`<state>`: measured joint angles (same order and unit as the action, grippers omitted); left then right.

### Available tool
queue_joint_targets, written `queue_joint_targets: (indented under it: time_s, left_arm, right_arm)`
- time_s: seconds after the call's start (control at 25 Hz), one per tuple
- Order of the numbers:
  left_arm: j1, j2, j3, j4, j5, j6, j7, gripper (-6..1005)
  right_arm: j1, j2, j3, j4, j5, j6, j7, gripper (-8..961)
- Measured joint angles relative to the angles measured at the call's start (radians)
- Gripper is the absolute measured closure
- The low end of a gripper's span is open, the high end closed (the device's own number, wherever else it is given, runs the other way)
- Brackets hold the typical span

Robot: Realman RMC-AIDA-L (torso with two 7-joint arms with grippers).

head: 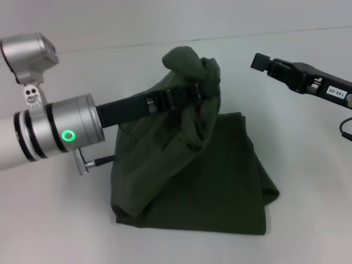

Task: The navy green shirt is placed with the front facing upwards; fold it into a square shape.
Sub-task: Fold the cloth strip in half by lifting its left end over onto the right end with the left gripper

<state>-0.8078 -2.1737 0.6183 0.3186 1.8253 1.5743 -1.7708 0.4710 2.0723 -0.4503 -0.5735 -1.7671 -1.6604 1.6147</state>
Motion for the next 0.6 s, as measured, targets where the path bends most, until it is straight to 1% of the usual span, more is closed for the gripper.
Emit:
queue_joint_targets:
  time_s: [0.28, 0.6]
  left_arm:
    - [-0.016, 0.000, 0.013, -0.063, 0.001, -0.036, 0.038, 920]
    - [-0.021, -0.001, 0.012, -0.092, 0.006, -0.053, 0.057, 911]
  right_arm:
    - [-0.006, 0.000, 0.066, -0.020, 0.002, -0.039, -0.001, 857]
    - [-0.032, -0.002, 0.125, -0.038, 0.002, -0.057, -0.002, 845]
